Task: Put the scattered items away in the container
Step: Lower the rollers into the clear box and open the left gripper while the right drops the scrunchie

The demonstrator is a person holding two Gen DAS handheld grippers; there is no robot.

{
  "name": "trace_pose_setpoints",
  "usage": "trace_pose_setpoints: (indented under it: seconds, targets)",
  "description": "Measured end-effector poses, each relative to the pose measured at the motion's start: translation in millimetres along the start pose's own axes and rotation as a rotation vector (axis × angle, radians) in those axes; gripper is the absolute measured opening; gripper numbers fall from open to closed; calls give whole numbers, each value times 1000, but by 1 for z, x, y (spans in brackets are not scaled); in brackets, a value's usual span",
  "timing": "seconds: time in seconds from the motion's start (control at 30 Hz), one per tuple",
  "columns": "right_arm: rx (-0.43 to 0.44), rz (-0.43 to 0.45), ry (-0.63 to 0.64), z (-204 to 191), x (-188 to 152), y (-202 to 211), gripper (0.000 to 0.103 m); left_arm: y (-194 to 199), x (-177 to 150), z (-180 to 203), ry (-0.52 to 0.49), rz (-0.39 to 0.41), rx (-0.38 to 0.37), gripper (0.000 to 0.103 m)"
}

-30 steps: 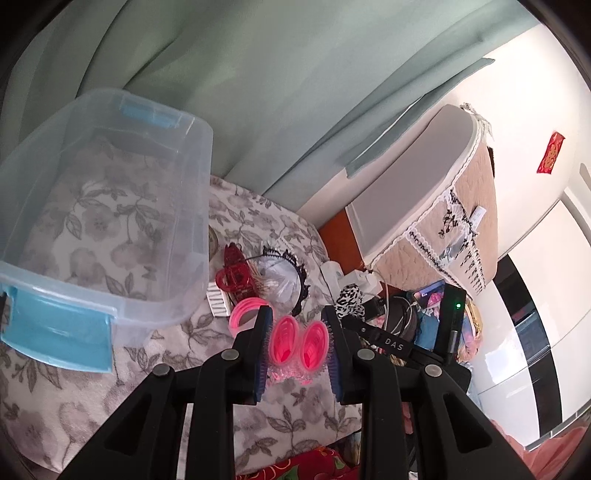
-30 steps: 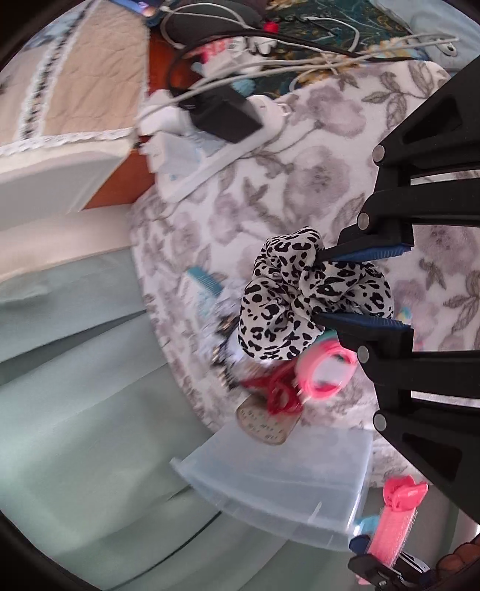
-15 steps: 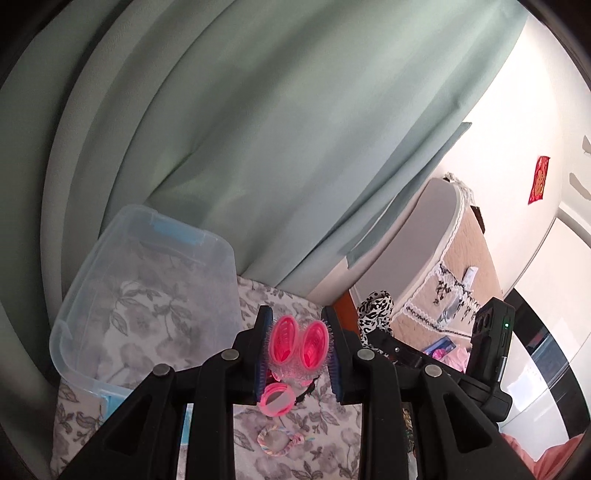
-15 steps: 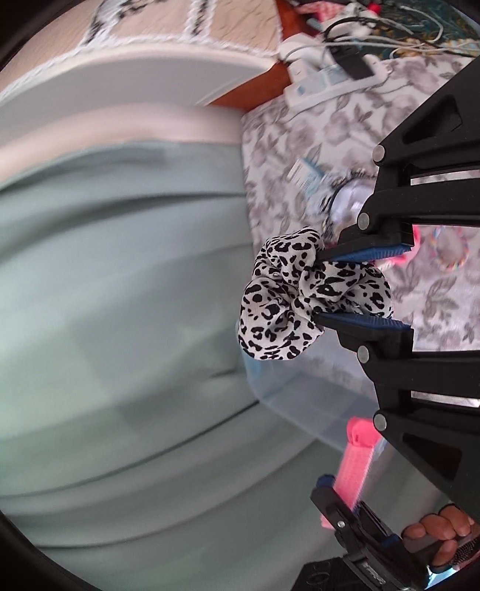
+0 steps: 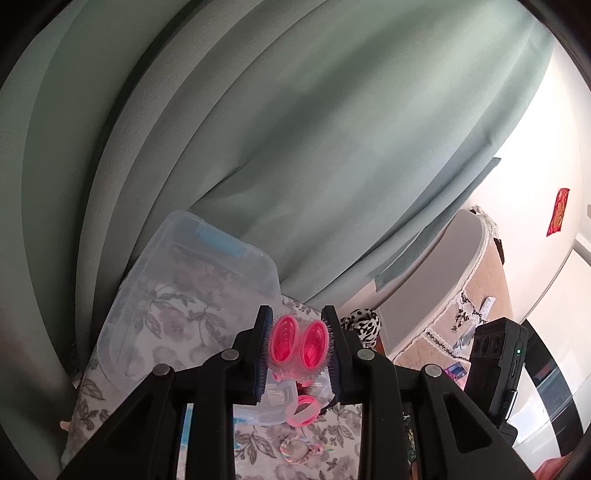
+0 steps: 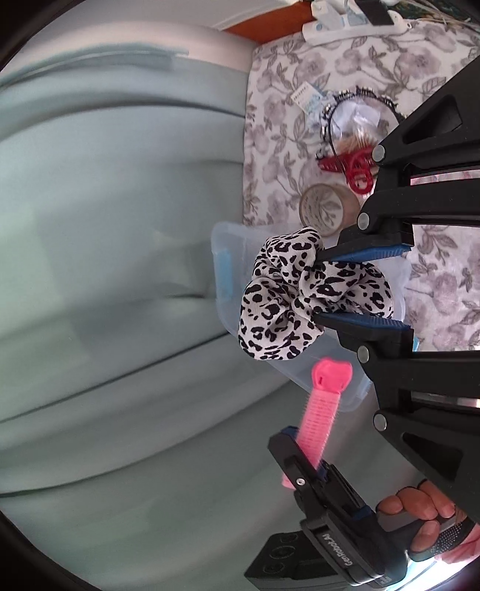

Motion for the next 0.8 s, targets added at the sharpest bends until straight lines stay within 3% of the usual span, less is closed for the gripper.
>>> trace_pose_setpoints:
  seconds: [0.23, 0.8]
  targets:
    - [26, -55, 17, -34, -11, -31, 27, -6, 0, -18, 23, -7, 40, 28]
    - [20, -136, 1, -47, -22, -92, 29, -28, -9, -62, 44, -64, 175, 28]
Point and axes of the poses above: each gripper's, at about its wrist camera, not at the fingertips, and y roughly against the way its jaws point, z to its right, x to its top, the point moved 4 cm from there along -y, roughly the way its jaws point, and after that the axes turned 1 degree about z, right-handed, at the moved point
